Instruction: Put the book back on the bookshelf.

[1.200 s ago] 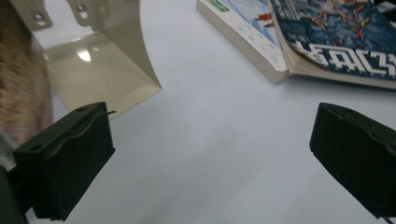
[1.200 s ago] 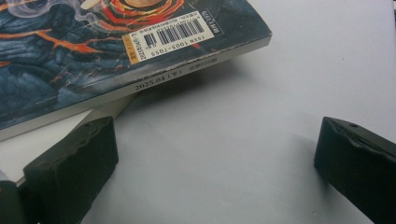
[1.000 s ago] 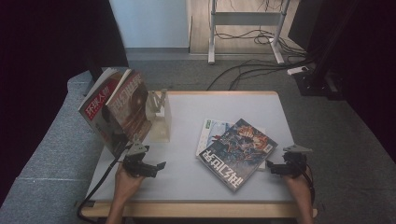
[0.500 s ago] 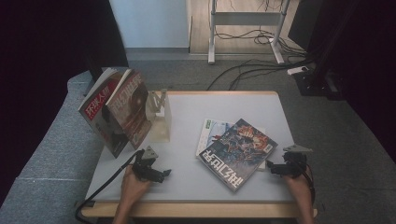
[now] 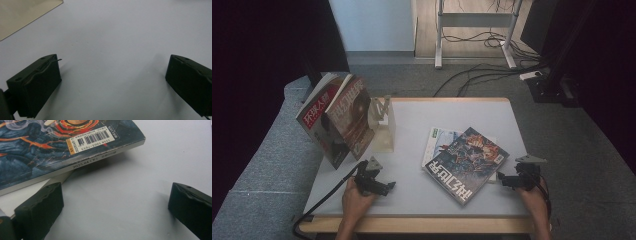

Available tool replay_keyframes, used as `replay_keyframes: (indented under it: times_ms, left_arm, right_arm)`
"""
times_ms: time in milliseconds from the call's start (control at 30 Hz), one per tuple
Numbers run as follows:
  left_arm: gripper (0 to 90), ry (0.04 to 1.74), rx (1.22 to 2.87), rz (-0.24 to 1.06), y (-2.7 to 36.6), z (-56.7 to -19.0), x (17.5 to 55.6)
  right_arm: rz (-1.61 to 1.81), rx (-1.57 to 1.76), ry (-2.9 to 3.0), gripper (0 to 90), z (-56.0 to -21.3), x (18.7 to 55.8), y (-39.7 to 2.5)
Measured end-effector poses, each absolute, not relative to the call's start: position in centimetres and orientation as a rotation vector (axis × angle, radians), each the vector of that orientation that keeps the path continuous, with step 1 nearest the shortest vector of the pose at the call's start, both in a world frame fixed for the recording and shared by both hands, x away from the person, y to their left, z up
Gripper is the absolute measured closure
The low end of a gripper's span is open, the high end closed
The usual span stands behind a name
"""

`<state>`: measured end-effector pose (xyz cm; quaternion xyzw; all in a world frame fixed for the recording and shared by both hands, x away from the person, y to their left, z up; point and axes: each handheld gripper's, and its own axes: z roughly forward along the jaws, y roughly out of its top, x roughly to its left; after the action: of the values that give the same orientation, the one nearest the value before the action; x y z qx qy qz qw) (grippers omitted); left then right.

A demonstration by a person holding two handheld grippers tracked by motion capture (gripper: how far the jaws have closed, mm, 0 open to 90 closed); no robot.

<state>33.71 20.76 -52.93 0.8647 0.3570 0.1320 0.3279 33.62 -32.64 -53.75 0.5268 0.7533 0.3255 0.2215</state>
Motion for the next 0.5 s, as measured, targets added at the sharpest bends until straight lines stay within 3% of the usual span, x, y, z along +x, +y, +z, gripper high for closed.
replay_keyframes:
  times_ms: [500]
  left_arm:
    - [0.0, 0.934, 2.264, 0.346, 20.8, -52.9, 33.7]
  right_arm:
    - [1.0, 1.347, 2.141, 0.0, -49.7, 34.6, -32.0]
